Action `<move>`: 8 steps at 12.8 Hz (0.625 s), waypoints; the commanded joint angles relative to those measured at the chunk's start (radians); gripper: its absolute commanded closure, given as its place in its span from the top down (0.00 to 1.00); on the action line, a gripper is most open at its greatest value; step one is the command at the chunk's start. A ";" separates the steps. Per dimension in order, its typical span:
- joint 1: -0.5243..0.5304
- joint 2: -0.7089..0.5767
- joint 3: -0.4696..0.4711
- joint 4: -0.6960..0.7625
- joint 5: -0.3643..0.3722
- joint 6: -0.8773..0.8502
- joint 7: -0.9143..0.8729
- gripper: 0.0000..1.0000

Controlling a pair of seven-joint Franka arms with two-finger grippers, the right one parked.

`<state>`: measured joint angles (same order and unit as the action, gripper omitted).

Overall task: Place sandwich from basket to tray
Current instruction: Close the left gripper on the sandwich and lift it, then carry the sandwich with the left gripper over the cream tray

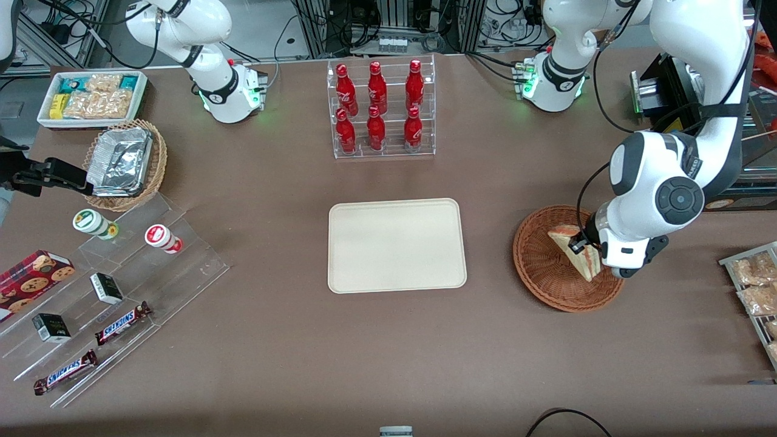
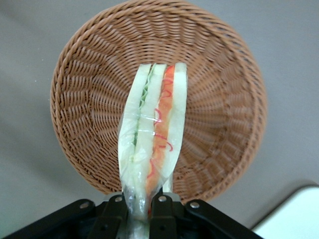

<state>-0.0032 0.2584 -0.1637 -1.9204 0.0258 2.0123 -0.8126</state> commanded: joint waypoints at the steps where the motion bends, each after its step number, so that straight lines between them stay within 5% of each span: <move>1: -0.015 0.005 -0.023 0.049 0.006 -0.041 0.015 0.00; 8: -0.159 0.119 -0.146 0.159 -0.004 -0.024 -0.011 0.00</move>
<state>-0.0973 0.3267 -0.3101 -1.8167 0.0233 2.0001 -0.8105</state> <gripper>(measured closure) 0.850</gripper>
